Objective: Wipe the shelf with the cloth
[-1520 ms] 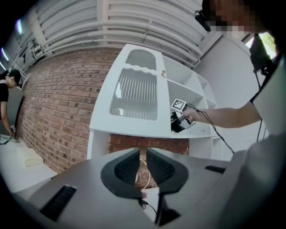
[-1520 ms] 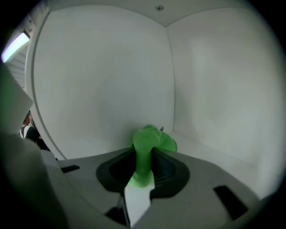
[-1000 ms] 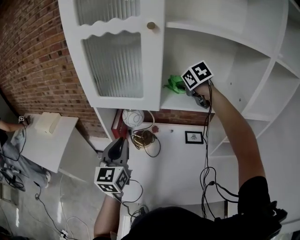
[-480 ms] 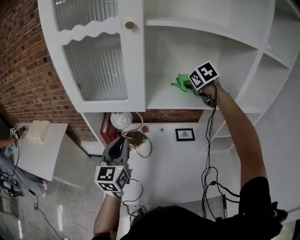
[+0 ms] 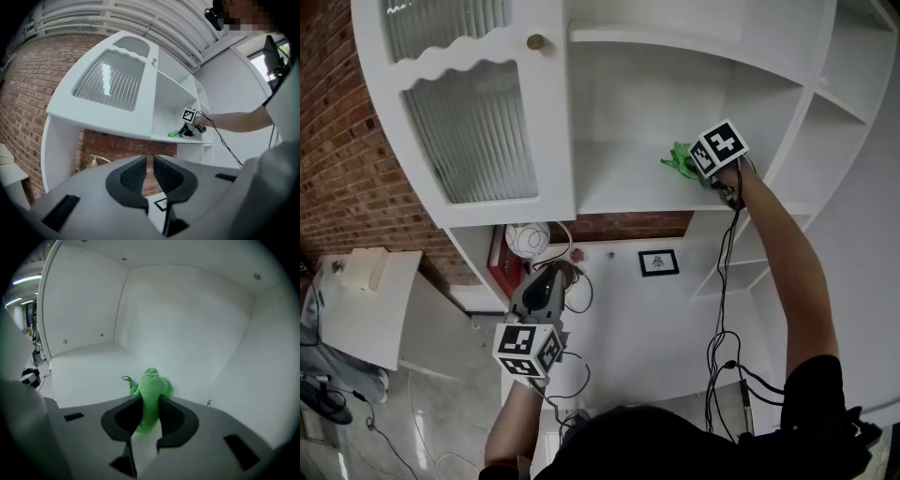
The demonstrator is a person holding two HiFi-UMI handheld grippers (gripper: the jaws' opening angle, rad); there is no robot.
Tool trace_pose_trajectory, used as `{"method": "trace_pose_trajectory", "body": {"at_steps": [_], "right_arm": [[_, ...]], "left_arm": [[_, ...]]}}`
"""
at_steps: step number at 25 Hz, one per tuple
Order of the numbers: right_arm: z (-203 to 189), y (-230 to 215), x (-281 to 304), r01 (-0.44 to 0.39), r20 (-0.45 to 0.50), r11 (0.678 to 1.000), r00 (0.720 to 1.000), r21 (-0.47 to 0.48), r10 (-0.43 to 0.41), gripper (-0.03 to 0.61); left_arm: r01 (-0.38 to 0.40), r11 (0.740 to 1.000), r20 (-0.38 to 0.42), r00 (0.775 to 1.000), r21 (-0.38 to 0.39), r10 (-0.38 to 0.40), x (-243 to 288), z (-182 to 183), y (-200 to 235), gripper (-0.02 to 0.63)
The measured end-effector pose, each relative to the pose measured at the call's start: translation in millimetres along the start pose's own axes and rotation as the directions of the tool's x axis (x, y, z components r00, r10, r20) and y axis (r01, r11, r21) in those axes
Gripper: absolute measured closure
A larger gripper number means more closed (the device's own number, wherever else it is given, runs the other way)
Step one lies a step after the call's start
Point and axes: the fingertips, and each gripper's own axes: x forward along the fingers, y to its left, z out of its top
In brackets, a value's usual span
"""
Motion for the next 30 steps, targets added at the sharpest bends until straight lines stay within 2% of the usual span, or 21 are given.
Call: {"method": "trace_pose_trajectory", "body": {"at_steps": [4,8,11,14,20,27,30], "right_arm": [[-7,-8,-4,0.084,-0.041,0.995,0.995,-0.055,-0.086,0.494],[-13,-12,-6,0.128,-0.084,0.988,0.987,-0.09,-0.136,0.494],[-20,-20,-9,0.182,-0.133,0.972,0.97,-0.149,-0.202,0.494],[-30,-28,-9,0.24,-0.186,0.942,0.94,-0.236,-0.286,0.494],[-42,-33,-13,0.305,-0.249,0.871,0.875,-0.386,-0.416,0.495],[-51,-38,-18,0.323,-0.291,0.796,0.807,-0.512,-0.514,0.495],[-56,-43,-21,0.324,-0.301,0.74,0.762,-0.59,-0.573,0.495]], "left_arm": [[0.024,1.0,0.009,1.0,0.001,-0.024,6,3,-2,0.568],[0.048,0.999,0.019,0.999,0.001,-0.048,11,7,-1,0.568],[0.064,0.998,0.019,0.998,-0.005,-0.064,14,6,1,0.568],[0.077,0.997,0.021,0.997,-0.012,-0.076,16,7,3,0.568],[0.104,0.994,0.024,0.994,-0.021,-0.103,19,8,4,0.568],[0.121,0.992,0.01,0.993,-0.038,-0.121,15,-1,-1,0.568],[0.117,0.993,0.011,0.993,-0.036,-0.116,11,0,-1,0.568]]}}
